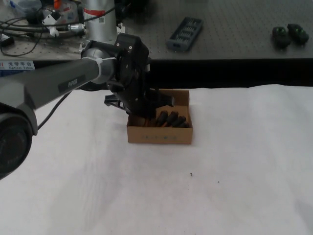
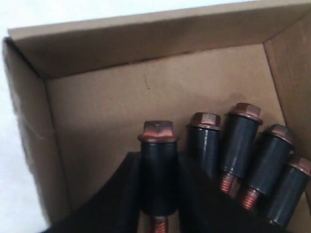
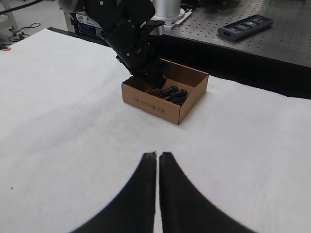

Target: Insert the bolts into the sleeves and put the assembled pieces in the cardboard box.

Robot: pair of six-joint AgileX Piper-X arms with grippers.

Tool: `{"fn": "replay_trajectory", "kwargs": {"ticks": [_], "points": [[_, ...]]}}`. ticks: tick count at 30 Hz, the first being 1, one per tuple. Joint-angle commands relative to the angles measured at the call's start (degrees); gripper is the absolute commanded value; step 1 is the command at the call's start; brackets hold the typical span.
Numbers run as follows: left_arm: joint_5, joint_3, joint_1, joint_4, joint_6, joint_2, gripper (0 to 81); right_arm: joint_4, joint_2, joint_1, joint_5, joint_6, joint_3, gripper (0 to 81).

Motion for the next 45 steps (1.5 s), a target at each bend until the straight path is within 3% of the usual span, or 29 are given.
{"fn": "replay_trajectory", "kwargs": {"ticks": [1,7,14,16,22,26,29,32,36,40,45], "points": [[2.1,-0.6,0.1,0.8,0.8,0.0,0.6,0.0,-0.4,-0.2,0.1,0.1,0.1,3.2],[2.3,-0.6,0.1,0.8,0.8,0.0,0.8,0.0,-0.4,-0.2,0.1,0.1,0.1,3.2],[3.0,-0.6,0.1,0.8,0.8,0.0,26.0,0.0,-0.4,-0.2,0.1,0.1,0.1,3.2],[3.0,-0.6,0.1,0.8,0.8,0.0,28.9,0.0,-0.4,-0.2,0.1,0.1,0.1,3.2],[4.0,-0.7,0.1,0.9,0.8,-0.4,28.4,-0.1,-0.4,-0.2,0.1,0.1,0.1,3.2],[3.9,-0.7,0.1,1.4,1.1,-3.5,27.7,-0.1,-0.4,-0.2,6.6,0.0,0.1,3.2],[3.9,-0.7,0.1,1.3,5.5,-7.8,20.4,-0.3,-0.4,-0.2,12.5,-1.3,0.0,3.2],[3.9,-0.6,0.4,1.3,8.1,-13.2,17.2,-0.6,-0.4,-0.2,12.4,-5.8,0.0,3.2],[3.9,-0.6,1.1,1.3,8.1,-18.8,17.2,-0.6,-0.4,-0.2,6.1,-9.6,0.0,3.2],[3.9,-0.6,1.8,2.0,8.3,-23.8,17.0,0.2,-0.4,-0.2,-6.3,-9.7,0.2,3.2],[3.9,5.4,2.5,0.7,9.4,-31.1,17.0,1.2,-0.4,-0.2,-10.0,-10.1,3.5,3.2]]}}
